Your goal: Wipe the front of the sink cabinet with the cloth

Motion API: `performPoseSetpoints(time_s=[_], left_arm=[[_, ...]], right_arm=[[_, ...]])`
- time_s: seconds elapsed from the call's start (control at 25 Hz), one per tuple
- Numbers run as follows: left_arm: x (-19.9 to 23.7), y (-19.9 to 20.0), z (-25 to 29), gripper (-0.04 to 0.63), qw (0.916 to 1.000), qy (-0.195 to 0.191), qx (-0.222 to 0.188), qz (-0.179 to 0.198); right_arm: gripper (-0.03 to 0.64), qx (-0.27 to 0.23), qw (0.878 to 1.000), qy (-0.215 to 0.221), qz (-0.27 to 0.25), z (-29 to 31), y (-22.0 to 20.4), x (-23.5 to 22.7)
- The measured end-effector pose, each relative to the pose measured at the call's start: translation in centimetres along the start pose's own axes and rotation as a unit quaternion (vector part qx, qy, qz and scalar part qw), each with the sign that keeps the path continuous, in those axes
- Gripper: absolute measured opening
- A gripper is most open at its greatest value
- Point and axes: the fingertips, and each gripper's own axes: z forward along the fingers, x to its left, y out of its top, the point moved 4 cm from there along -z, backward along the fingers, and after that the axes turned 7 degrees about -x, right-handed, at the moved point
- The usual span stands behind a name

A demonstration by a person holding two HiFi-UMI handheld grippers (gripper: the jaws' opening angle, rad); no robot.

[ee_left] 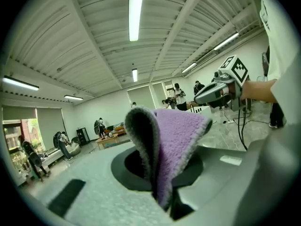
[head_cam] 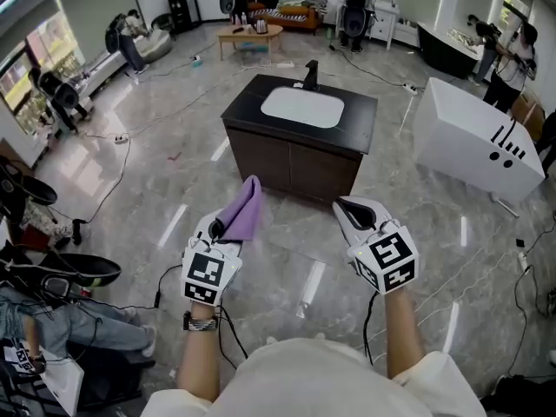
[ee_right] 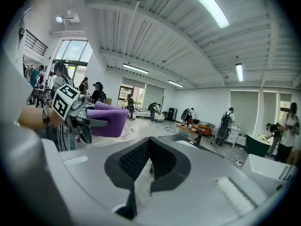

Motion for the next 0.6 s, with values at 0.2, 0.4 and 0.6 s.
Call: performPoseSetpoints(time_s=[0.2, 0.4, 0.6], left_arm=[[-0.7, 0.1, -0.2, 0.049, 1.0000, 0.005, 0.006, 0.000], [-2.2, -0.1, -0.4, 0.049, 0.9997, 0.012, 0.008, -0.019], [-3.4, -0.4, 0.3, 0.049, 0.9984, 0.035, 0.004, -0.044]], right_arm=[[0.005, -0.012, 1.000, 0.009, 0.009, -0.6, 0.0, -0.1], [0.006, -0.029, 0.999, 0.025, 0.036, -1.7, -0.6, -0.2], [0.005, -0.036, 0.996, 0.057, 0.052, -2.2, -2.1, -1.2]])
